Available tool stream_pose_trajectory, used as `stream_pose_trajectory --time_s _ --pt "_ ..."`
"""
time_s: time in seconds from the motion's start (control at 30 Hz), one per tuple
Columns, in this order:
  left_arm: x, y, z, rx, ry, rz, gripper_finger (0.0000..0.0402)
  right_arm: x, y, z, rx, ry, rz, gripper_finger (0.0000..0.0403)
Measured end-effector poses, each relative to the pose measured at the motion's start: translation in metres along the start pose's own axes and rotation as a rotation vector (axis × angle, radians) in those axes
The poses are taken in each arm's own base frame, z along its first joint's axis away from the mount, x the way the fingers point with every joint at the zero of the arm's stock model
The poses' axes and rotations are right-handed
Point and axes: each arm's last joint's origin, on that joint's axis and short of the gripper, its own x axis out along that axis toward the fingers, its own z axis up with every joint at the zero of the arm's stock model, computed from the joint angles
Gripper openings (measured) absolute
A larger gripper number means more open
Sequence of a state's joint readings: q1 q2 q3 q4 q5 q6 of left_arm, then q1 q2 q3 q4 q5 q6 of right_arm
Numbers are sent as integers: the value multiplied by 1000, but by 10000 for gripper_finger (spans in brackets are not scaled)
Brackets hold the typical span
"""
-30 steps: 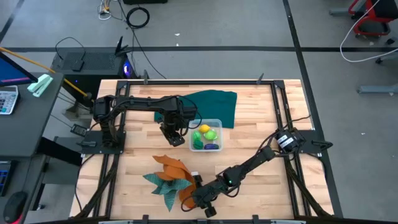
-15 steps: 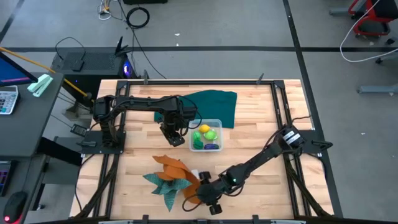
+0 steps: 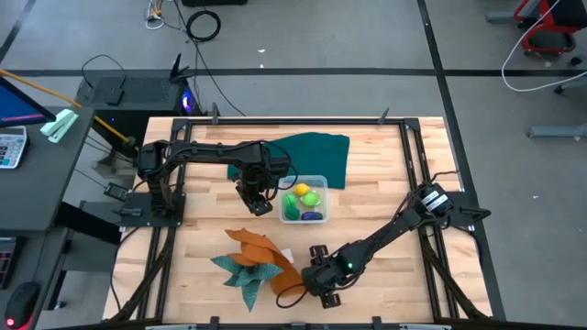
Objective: Pick and placing Produce into tupperware
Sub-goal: Put the tomato into the bin
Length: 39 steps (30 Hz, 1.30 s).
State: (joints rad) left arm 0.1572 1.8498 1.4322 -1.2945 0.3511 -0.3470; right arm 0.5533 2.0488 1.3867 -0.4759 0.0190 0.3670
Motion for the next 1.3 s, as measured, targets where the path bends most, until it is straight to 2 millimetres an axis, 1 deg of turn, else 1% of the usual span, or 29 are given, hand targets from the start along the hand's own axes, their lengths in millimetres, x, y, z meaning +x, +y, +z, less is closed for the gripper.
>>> stream_pose_trajectory --time_s 0.1,0.3,0.47,0.63,0.83,0.97,1.1,1.3 --pt "0 -1 0 4 1 1 175 -4 1 -1 6 6 -3 153" --pt "2 -4 -1 17 0 3 176 -14 -3 -1 26 -4 -88 159" --pt "2 -5 -2 22 2 7 173 -21 -2 1 30 -33 -99 178" --pt "3 -7 -3 35 1 12 174 -22 -3 0 50 -20 -107 214" --pt "3 -8 -3 36 6 14 172 -22 -3 2 86 -37 -100 269" --pt "3 -7 -4 35 9 15 175 -22 1 7 92 -100 -72 303" --pt "3 -8 -4 42 10 16 176 -24 3 14 89 -183 -83 333" --pt "3 -7 -5 49 19 18 176 -22 2 19 101 -230 -78 365"
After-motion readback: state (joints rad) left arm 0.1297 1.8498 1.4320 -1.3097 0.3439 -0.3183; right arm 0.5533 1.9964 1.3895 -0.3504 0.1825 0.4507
